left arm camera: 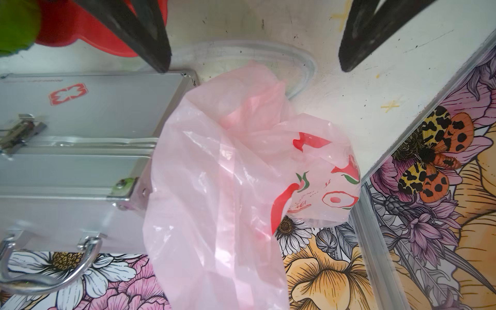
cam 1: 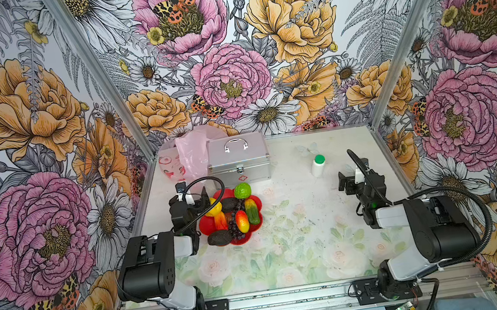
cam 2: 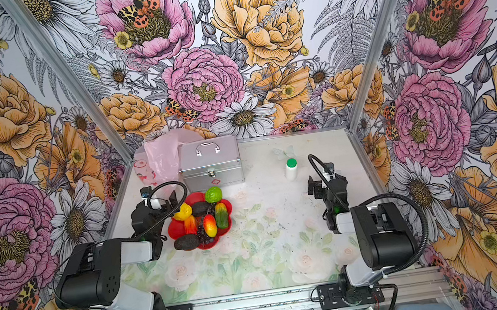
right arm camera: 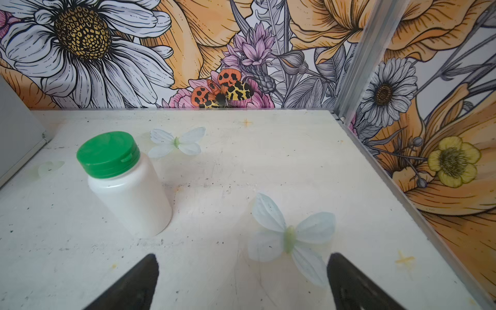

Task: Place the fruits into the plastic bag
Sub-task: Move the plate to the center of the table.

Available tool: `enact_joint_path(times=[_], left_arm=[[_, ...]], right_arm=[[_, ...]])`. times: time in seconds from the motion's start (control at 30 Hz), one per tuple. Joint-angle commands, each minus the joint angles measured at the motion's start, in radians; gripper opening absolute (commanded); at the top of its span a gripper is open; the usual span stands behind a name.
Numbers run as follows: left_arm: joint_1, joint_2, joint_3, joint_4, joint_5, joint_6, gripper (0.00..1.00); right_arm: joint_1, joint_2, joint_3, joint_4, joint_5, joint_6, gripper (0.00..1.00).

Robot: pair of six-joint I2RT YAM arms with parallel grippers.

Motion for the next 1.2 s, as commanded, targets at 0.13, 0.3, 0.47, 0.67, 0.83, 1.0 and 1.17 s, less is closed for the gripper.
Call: enact_joint_path(times=[0.13, 0.3, 0.47, 0.67, 0.83, 1.0, 1.17], left_arm=[[0.011, 0.004, 0.015, -0.005, -0.002, -0.008, 0.99], [0.011, 0.004, 0.014, -0.006, -0.003, -0.006, 0.99], [0.01, 0.004, 0.016, -0.006, -0.004, -0.007, 0.99], [0.011, 0.004, 0.015, -0.006, -0.003, -0.005, 0.99], [0.011, 0.003, 0.015, -0.004, -0.002, -0.007, 0.99], [0.01, 0.005, 0.015, -0.002, -0.001, -0.007, 0.99], [0.011, 0.004, 0.014, -0.003, 0.0, -0.006, 0.99]], right_arm=[[0.003, 0.004, 0.018, 0.011, 0.006, 0.005, 0.99], [0.003, 0.004, 0.018, 0.01, 0.006, 0.006, 1.0], [0.002, 0.004, 0.018, 0.011, 0.006, 0.005, 1.0], [0.003, 0.004, 0.018, 0.009, 0.006, 0.005, 0.99], [0.002, 0.004, 0.018, 0.011, 0.006, 0.005, 1.0], [0.001, 0.004, 0.018, 0.011, 0.002, 0.006, 1.0], [-0.008, 0.002, 0.02, 0.005, -0.012, 0.014, 0.99]])
